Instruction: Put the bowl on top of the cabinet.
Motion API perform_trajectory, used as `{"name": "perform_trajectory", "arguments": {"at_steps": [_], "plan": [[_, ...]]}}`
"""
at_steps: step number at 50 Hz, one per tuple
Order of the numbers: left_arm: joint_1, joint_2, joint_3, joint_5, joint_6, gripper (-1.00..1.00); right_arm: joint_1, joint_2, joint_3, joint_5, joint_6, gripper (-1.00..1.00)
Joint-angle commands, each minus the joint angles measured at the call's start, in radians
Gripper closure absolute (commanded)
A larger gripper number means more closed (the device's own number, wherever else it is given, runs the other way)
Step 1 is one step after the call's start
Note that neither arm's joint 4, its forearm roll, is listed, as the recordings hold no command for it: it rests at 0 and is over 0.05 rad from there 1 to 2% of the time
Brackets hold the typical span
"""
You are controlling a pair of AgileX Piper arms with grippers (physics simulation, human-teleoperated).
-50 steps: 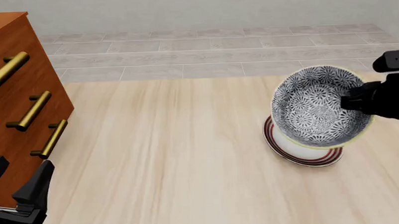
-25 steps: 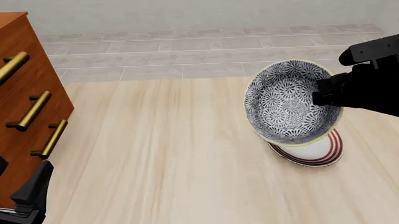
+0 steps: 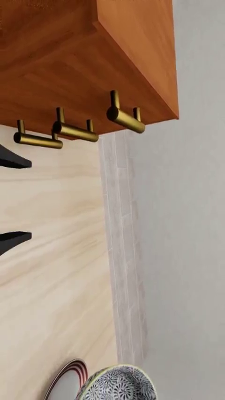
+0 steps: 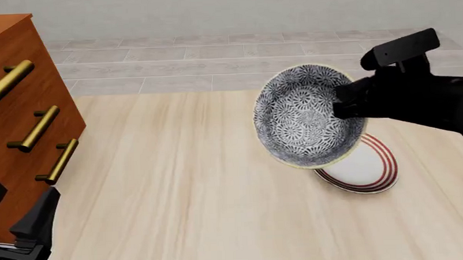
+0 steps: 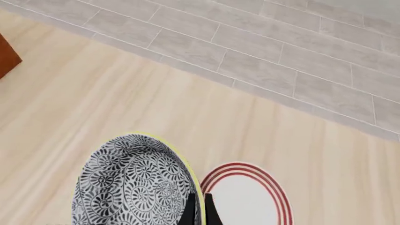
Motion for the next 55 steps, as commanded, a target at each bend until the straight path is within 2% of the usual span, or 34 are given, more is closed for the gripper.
{"name": "perform_trajectory", "arguments": {"at_steps": [1,16,33,55], "plan": [[0.001,-0.008,0.0,0.004,0.0,-1.0,0.068,0.019,-0.031,-0.013,0.002,1.0],[0.002,-0.023,0.0,0.013,-0.005,-1.0,0.133,0.055,-0.074,-0.024,-0.005,1.0],[0.003,-0.022,0.0,0.01,-0.005,-1.0,0.189,0.076,-0.11,-0.027,0.014,1.0],[-0.001,-0.031,-0.001,0.017,-0.008,-1.0,0.292,0.165,-0.114,-0.089,0.042,1.0]]}}
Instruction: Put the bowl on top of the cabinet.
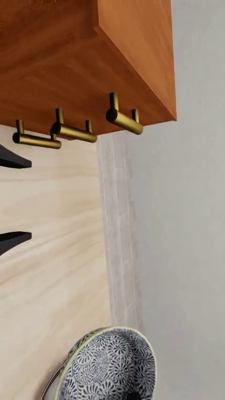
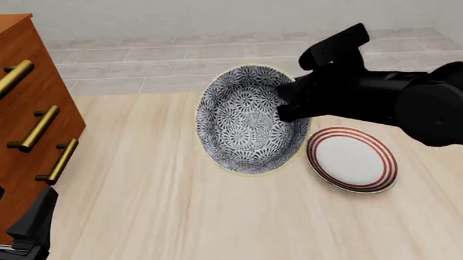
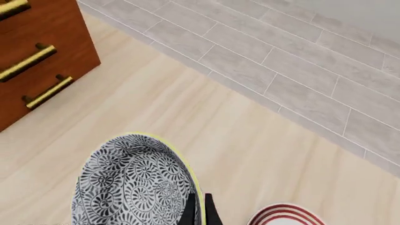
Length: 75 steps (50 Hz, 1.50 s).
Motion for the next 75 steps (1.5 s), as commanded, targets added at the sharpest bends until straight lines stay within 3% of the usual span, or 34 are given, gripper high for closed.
{"name": "perform_trajectory", "arguments": {"at_steps": [1,49,75], "plan": [[-0.002,-0.005,0.0,0.003,-0.002,-1.0,0.052,0.039,-0.011,-0.027,0.02,1.0],[-0.006,-0.009,0.0,0.005,-0.009,-1.0,0.173,0.11,-0.077,-0.04,0.029,1.0],[-0.007,0.012,0.0,-0.008,-0.013,-1.0,0.203,0.189,-0.118,-0.08,0.002,1.0]]}}
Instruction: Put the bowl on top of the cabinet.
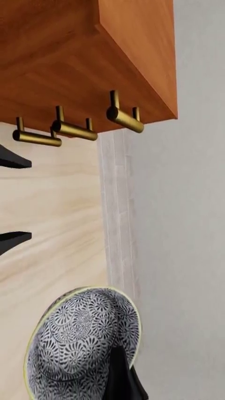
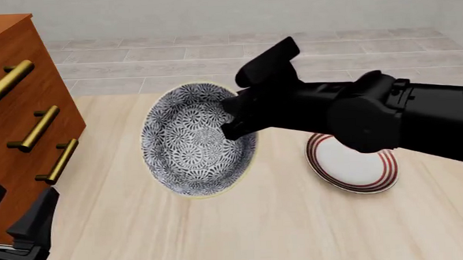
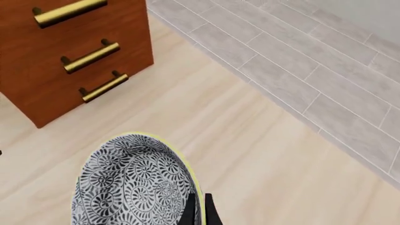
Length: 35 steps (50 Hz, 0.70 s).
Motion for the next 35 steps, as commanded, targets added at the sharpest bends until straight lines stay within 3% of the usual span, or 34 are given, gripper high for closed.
{"name": "perform_trajectory", "arguments": {"at_steps": [1,24,35], "plan": [[0.001,0.003,0.0,-0.001,-0.002,-1.0,0.011,0.023,-0.022,-0.016,-0.003,1.0],[-0.015,0.042,0.0,-0.024,-0.005,-1.0,0.042,0.067,-0.065,-0.035,-0.021,1.0],[-0.075,0.101,-0.005,-0.08,-0.025,-1.0,0.045,0.093,-0.074,-0.06,-0.045,1.0]]}}
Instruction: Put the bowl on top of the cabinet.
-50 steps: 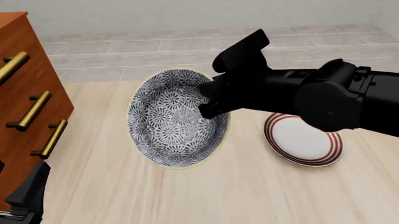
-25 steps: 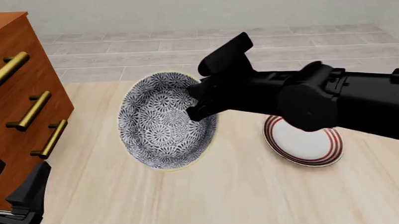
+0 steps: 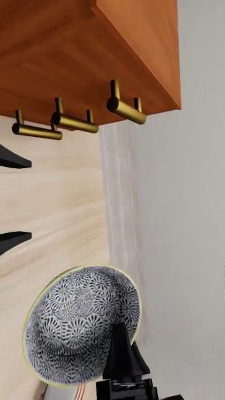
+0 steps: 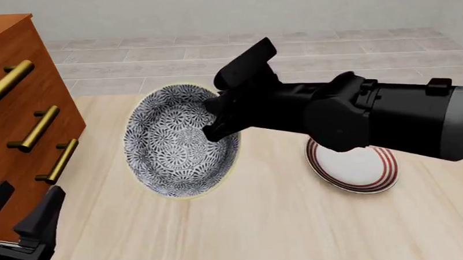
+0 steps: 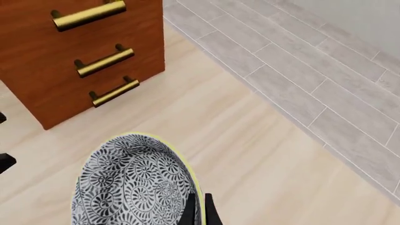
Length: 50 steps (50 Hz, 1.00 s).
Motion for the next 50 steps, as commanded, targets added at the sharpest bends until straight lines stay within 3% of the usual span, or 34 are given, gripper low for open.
{"name": "perform_trajectory", "arguments": {"at_steps": [1,4,7,11,16,17,21,23,28,30,34,41,50], "plan": [[-0.057,0.056,-0.01,-0.049,-0.03,-1.0,0.001,0.017,-0.014,-0.024,-0.017,1.0],[-0.076,0.045,-0.026,-0.036,-0.065,-1.0,-0.001,0.016,-0.011,-0.03,-0.021,1.0],[-0.11,0.028,-0.057,-0.01,-0.174,-1.0,-0.004,0.014,-0.006,-0.034,-0.021,1.0],[-0.145,0.126,-0.077,-0.046,-0.202,-1.0,-0.012,0.004,0.01,-0.055,-0.051,1.0],[-0.17,0.181,-0.086,-0.062,-0.323,-1.0,-0.018,0.009,0.014,-0.064,-0.053,1.0],[-0.17,0.181,-0.086,-0.063,-0.323,-1.0,-0.018,0.009,0.014,-0.064,-0.053,1.0],[-0.185,0.403,-0.116,-0.13,-0.308,-1.0,-0.02,0.005,0.012,-0.065,-0.046,1.0],[-0.183,0.428,-0.142,-0.113,-0.291,-1.0,-0.02,0.003,0.011,-0.064,-0.042,1.0],[-0.195,0.449,-0.191,-0.072,-0.33,-1.0,-0.022,0.002,0.01,-0.064,-0.043,1.0],[-0.195,0.463,-0.216,-0.055,-0.299,-1.0,-0.021,0.003,0.011,-0.066,-0.045,1.0],[-0.207,0.512,-0.262,-0.034,-0.325,-1.0,-0.035,-0.008,0.032,-0.09,-0.08,1.0],[-0.247,0.543,-0.333,0.015,-0.331,-1.0,-0.038,-0.007,0.033,-0.093,-0.076,1.0],[-0.283,0.539,-0.367,0.04,-0.354,-1.0,-0.045,-0.009,0.04,-0.105,-0.081,1.0]]}}
